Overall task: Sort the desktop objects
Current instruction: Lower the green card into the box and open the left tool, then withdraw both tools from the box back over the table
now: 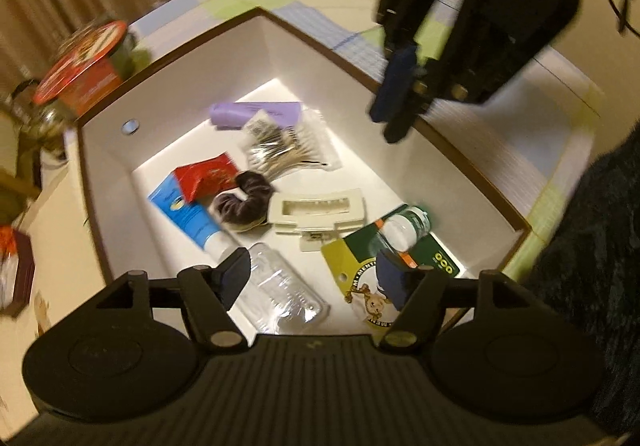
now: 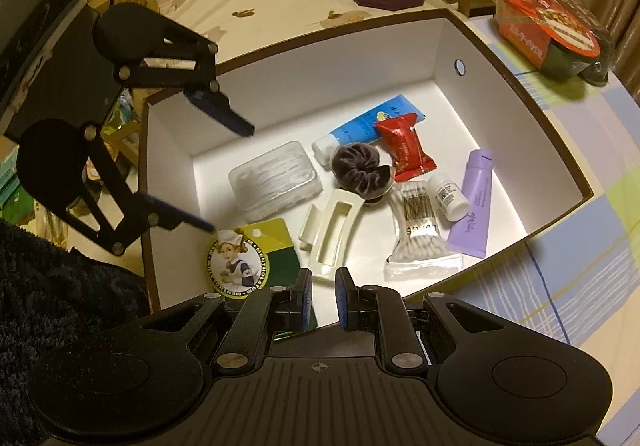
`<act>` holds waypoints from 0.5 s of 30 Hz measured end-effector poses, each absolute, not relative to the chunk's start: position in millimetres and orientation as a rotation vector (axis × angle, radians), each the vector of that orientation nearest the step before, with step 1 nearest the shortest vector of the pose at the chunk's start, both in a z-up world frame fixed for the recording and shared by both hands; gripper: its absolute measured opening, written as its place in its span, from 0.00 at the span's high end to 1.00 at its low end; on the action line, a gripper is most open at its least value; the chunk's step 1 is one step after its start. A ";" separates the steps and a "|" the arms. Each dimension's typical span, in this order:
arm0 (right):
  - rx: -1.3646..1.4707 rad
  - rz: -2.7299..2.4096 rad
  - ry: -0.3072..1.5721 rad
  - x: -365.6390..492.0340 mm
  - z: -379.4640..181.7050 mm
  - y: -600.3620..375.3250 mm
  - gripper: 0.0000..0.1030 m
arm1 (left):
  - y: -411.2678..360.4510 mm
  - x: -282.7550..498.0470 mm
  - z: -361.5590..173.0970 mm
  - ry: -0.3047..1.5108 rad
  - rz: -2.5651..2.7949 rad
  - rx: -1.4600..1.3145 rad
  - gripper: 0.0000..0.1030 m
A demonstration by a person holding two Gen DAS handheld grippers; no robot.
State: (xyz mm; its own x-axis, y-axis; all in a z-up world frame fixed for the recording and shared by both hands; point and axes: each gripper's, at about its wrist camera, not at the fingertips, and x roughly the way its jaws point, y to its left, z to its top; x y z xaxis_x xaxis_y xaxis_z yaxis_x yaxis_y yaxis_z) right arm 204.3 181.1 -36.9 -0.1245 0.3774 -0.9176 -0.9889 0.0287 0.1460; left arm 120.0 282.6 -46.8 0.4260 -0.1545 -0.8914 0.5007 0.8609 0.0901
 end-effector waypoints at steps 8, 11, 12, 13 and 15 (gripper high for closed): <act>-0.826 1.410 0.985 196.2 -33.9 175.1 0.11 | 291.9 117.0 -36.0 1.087 -0.281 0.249 0.20; -0.836 1.433 0.931 189.0 -28.6 172.0 0.11 | 291.2 114.7 -34.4 1.101 -0.232 0.237 0.19; -0.832 1.438 0.930 188.5 -28.1 171.8 0.11 | 290.6 113.9 -33.8 1.105 -0.221 0.234 0.19; -0.834 1.440 0.929 187.8 -28.3 171.7 0.11 | 290.0 113.1 -32.7 1.107 -0.208 0.232 0.19; -0.839 1.437 0.921 186.6 -29.0 171.2 0.11 | 288.8 111.3 -31.6 1.108 -0.186 0.231 0.18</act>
